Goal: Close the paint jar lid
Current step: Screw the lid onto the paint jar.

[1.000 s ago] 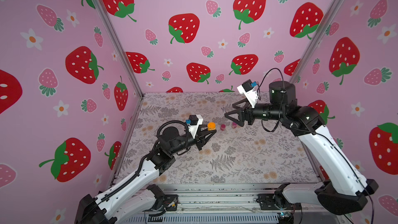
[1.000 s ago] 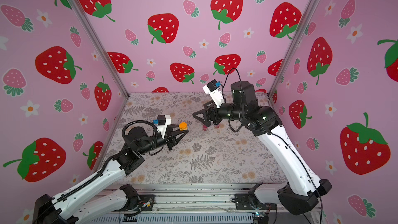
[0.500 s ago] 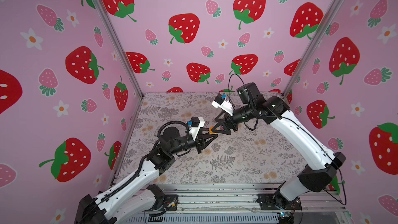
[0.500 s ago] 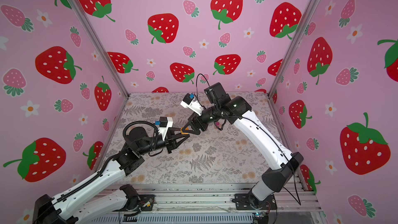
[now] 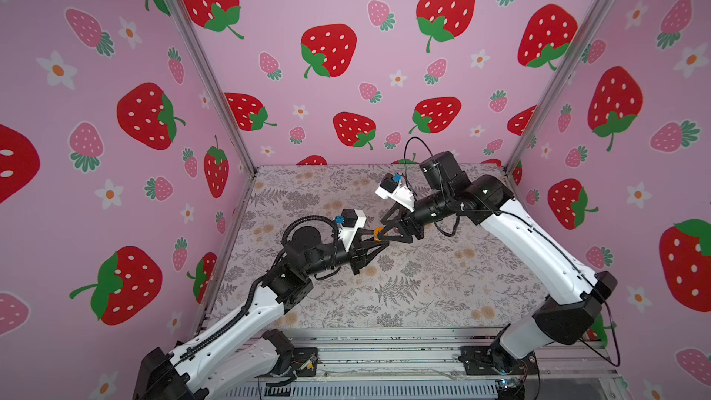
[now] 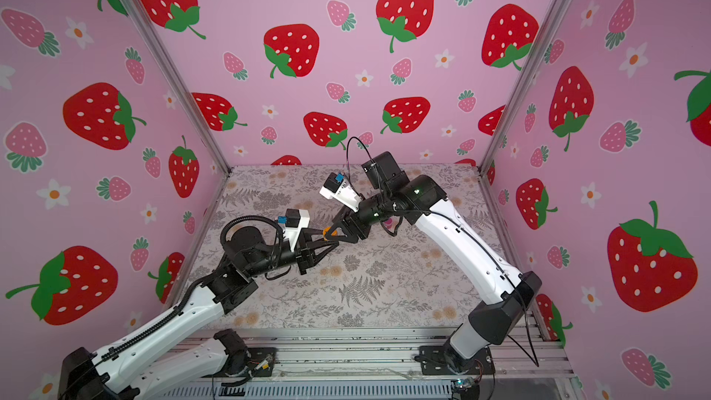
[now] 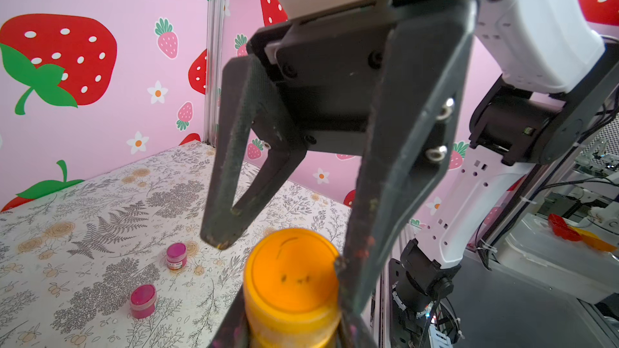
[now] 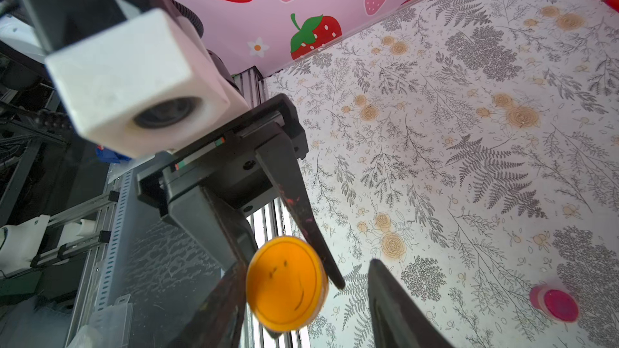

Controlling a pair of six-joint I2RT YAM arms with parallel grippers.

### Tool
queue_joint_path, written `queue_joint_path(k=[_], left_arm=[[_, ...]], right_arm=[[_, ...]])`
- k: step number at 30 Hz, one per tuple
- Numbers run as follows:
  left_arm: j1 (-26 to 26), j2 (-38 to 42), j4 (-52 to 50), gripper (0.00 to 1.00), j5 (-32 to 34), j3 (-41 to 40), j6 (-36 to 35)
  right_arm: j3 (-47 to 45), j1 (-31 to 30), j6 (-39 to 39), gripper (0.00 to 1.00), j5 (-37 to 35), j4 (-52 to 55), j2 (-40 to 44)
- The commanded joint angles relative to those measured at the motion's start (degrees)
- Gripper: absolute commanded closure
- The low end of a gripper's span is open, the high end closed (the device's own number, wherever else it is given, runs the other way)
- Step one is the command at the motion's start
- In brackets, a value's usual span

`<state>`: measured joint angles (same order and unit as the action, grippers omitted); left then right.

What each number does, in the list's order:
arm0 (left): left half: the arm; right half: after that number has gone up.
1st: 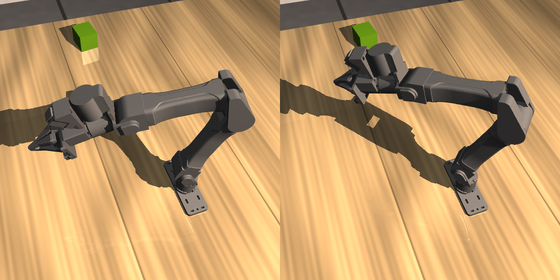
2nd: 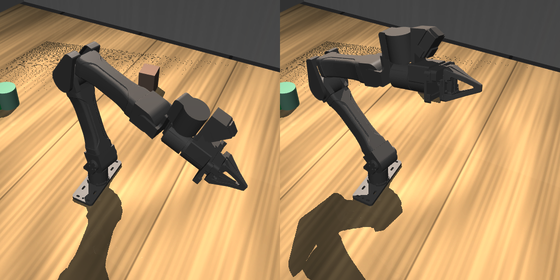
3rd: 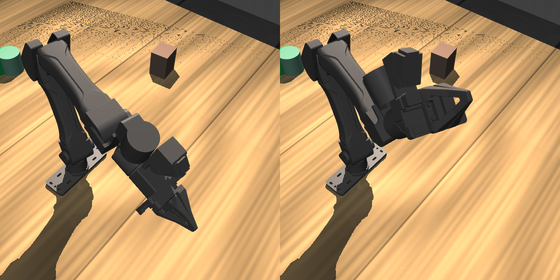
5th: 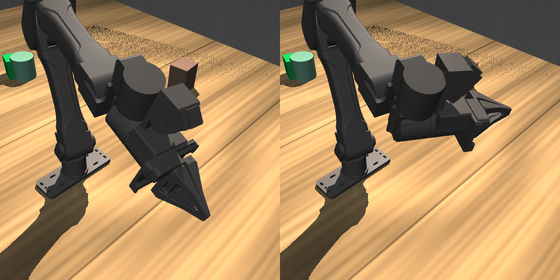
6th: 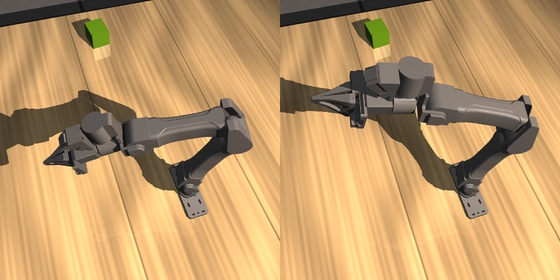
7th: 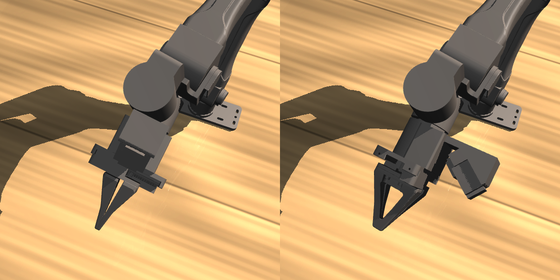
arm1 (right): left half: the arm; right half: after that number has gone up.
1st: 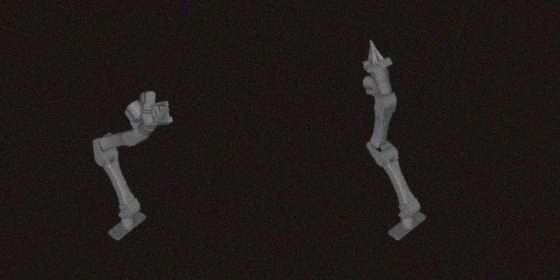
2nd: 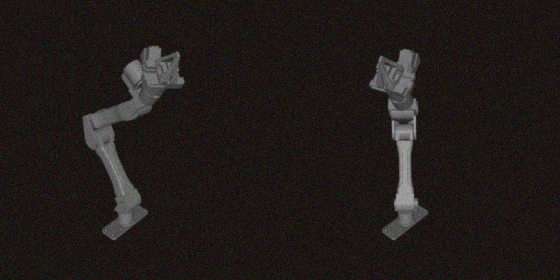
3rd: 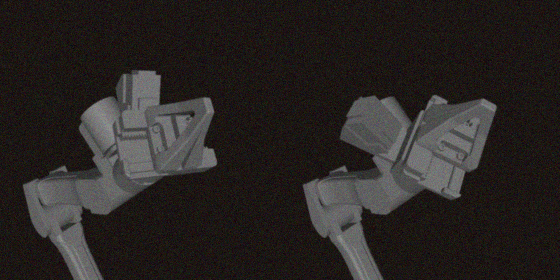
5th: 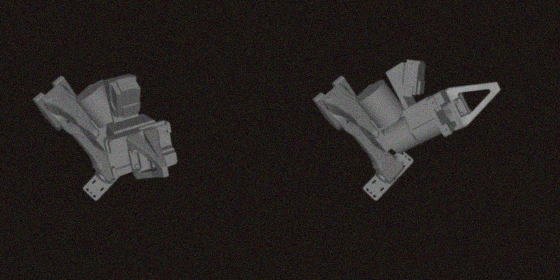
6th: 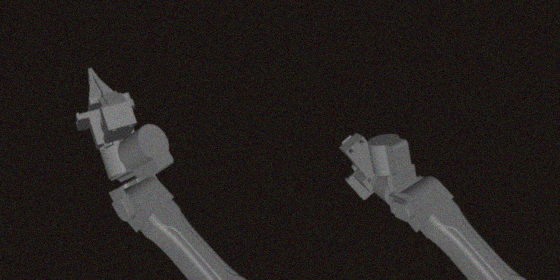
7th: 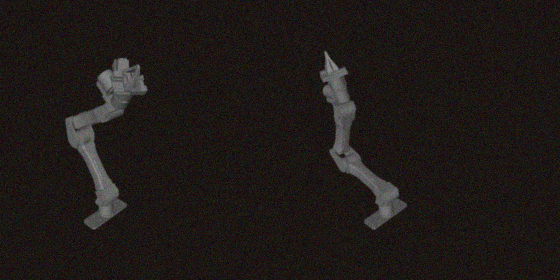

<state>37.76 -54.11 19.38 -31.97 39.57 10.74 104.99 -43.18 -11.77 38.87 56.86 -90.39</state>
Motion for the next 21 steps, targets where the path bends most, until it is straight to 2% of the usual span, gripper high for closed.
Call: queue_joint_path(k=[1, 6, 9, 12, 16, 18, 21], left_arm=[[0.1, 0.5, 1.8, 1.0, -0.8, 0.8, -0.5], [0.1, -0.1, 1.9, 1.0, -0.1, 1.4, -0.9], [0.2, -1.6, 1.8, 1.0, 0.8, 2.6, -1.7], [0.2, -3.3, 3.5, 1.0, 5.2, 3.4, -2.6], [0.3, -7.6, 8.1, 1.0, 14.3, 5.0, -4.2], [0.3, -10.4, 10.6, 1.0, 16.3, 6.3, -4.2], [0.3, -13.6, 12.5, 1.0, 17.3, 8.5, -4.3]], right_arm=[[-1.2, -0.5, 0.0, 0.45, 0.7, -0.5, 1.7], [-2.6, -1.2, 1.6, 0.61, -1.0, -1.9, 1.9], [-5.0, -1.7, 3.7, 0.66, -2.8, -5.0, 3.0], [-9.5, -2.5, 8.7, 0.67, -5.7, -11.3, 4.4], [-14.3, -6.4, 18.0, 0.65, -15.7, -21.9, 4.9], [-15.4, -8.0, 23.9, 0.64, -21.3, -26.8, 4.2], [-15.2, -8.3, 31.3, 0.61, -25.8, -29.2, 3.4]])
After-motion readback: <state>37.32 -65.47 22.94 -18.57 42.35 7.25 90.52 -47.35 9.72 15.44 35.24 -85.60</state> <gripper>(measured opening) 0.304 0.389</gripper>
